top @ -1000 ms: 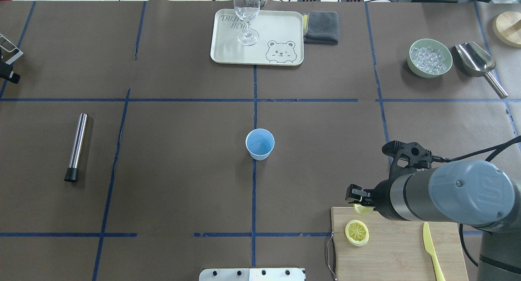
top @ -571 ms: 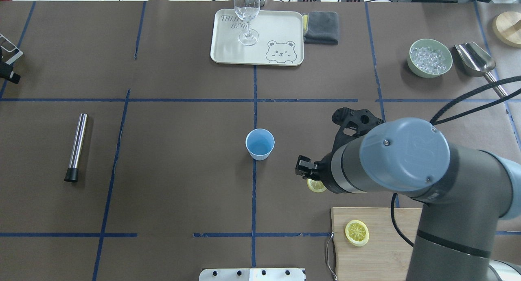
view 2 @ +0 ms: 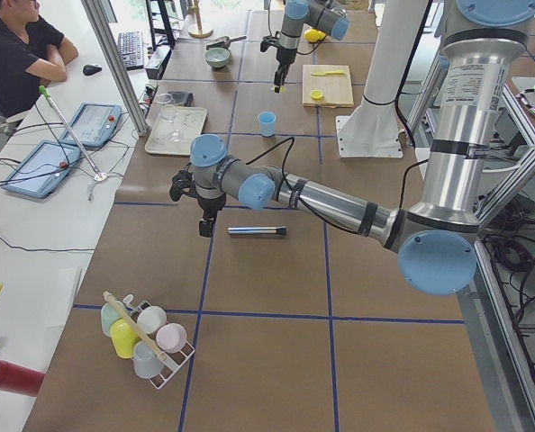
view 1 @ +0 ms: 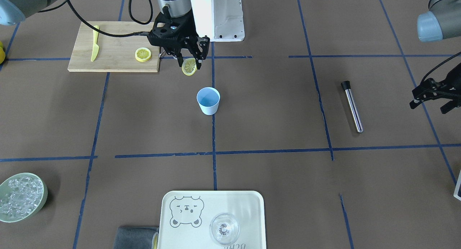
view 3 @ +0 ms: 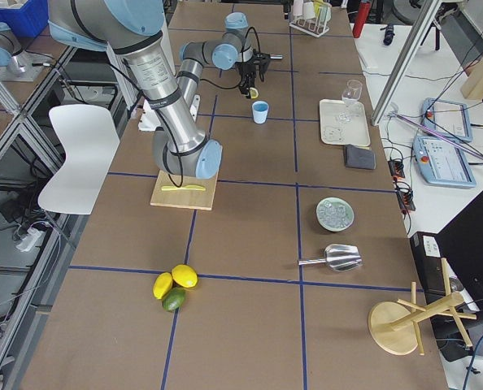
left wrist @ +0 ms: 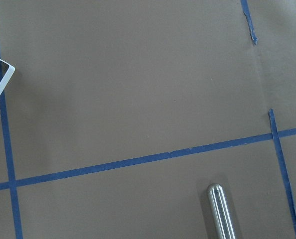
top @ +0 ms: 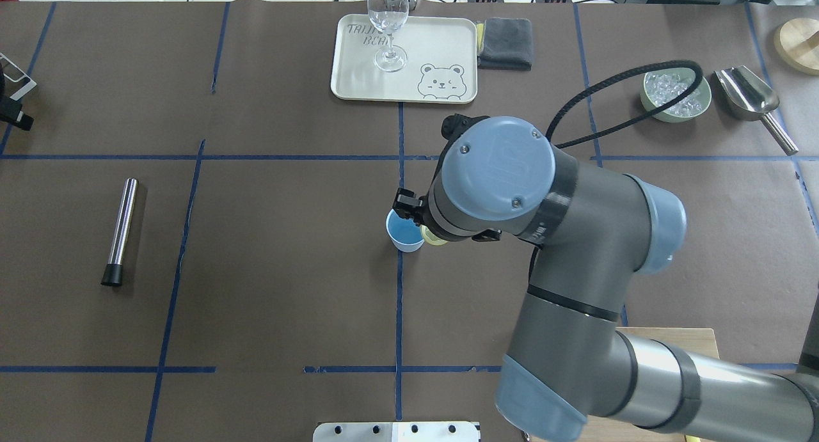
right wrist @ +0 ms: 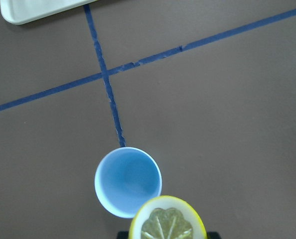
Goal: Squeeze lemon into cup
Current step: 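Hold the lemon slice over the blue cup and squeeze with the right gripper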
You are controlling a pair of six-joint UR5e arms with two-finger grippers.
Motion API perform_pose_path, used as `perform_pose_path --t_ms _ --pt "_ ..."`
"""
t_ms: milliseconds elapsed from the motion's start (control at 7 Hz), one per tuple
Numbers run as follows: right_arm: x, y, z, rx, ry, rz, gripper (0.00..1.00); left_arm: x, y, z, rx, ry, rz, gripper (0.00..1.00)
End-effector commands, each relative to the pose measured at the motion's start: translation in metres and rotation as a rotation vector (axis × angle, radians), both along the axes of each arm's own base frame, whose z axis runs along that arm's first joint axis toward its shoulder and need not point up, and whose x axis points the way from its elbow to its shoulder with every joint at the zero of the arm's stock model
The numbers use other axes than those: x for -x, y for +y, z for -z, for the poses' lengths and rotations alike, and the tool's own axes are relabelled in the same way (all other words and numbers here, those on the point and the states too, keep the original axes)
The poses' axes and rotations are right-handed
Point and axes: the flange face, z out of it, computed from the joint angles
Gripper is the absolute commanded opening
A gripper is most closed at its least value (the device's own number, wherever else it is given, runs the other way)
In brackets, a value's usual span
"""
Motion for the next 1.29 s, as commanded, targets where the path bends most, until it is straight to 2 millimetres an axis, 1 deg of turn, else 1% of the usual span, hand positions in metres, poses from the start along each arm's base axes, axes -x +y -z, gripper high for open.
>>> perform_pose_path --t_ms 0,143,571,857,1000,1143 --pt "0.049 -0.041 -0.004 -0.001 0.003 -0.017 0.58 0.000 -0.001 0.002 -0.002 0.001 0.000 1.00" --pt "0.061 -0.047 -0.008 0.010 0.020 -0.017 0.59 -0.001 -0.002 0.003 -0.003 0.002 -0.001 1.00" --pt "0.066 -0.046 -0.016 0.039 0.032 -0.007 0.59 -0.001 -0.003 0.006 -0.008 0.003 0.001 1.00" --pt "0.073 -0.039 -0.031 0.055 0.054 0.010 0.60 -0.001 -0.004 0.007 -0.009 0.003 0.001 1.00" --pt "0.074 -0.037 -0.028 0.058 0.052 0.015 0.64 -0.001 -0.004 0.006 -0.009 0.003 0.000 1.00" --pt "0.074 -0.037 -0.028 0.061 0.049 0.018 0.73 -0.001 -0.005 0.004 -0.006 0.002 0.000 1.00"
